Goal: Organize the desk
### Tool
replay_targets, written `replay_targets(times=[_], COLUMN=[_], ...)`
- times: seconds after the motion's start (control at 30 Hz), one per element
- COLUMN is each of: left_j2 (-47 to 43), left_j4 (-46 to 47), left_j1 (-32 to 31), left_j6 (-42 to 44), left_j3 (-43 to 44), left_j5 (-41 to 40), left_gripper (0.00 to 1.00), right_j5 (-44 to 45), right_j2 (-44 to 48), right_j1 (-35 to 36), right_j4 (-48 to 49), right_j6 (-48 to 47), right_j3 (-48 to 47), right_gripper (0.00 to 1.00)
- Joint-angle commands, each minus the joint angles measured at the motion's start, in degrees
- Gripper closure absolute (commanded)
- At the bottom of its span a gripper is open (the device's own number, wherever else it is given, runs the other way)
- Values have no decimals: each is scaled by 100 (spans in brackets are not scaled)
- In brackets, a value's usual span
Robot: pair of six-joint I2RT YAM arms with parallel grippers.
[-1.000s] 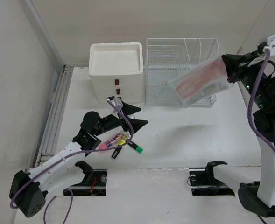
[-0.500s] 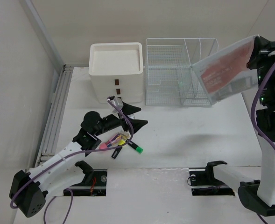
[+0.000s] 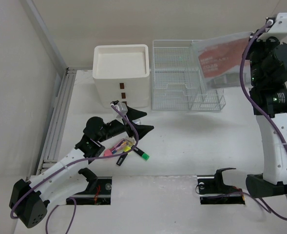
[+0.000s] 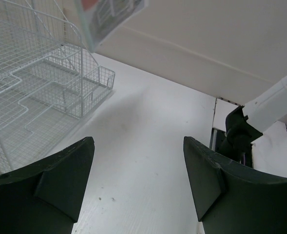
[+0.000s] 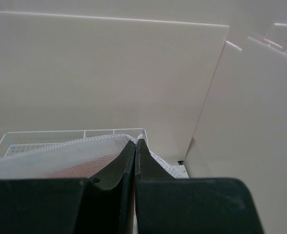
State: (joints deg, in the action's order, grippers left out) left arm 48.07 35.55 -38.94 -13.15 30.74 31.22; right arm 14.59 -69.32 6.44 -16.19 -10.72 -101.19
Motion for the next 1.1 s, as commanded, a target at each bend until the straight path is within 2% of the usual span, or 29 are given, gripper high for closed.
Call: replay_targets(times=[0.0, 0.3, 0.77, 1.07], left_j2=[-132, -378, -483, -536], left_j4=[207, 207, 207, 207], left_j1=[-26, -26, -26, -26], left_j6=[-39, -91, -92, -92], left_j3=[222, 116, 116, 64], left_j5=[15, 68, 121, 121], left_gripper=[29, 29, 29, 29], right_j5=[289, 913, 1037, 1635], right_j2=[-2, -310, -539, -592], right_j1=[85, 86, 139, 252], right_j4=[581, 836, 994, 1829], right_j6=[44, 614, 1019, 1309], right_j3=[-217, -217, -50, 547], right_gripper=[100, 100, 100, 100])
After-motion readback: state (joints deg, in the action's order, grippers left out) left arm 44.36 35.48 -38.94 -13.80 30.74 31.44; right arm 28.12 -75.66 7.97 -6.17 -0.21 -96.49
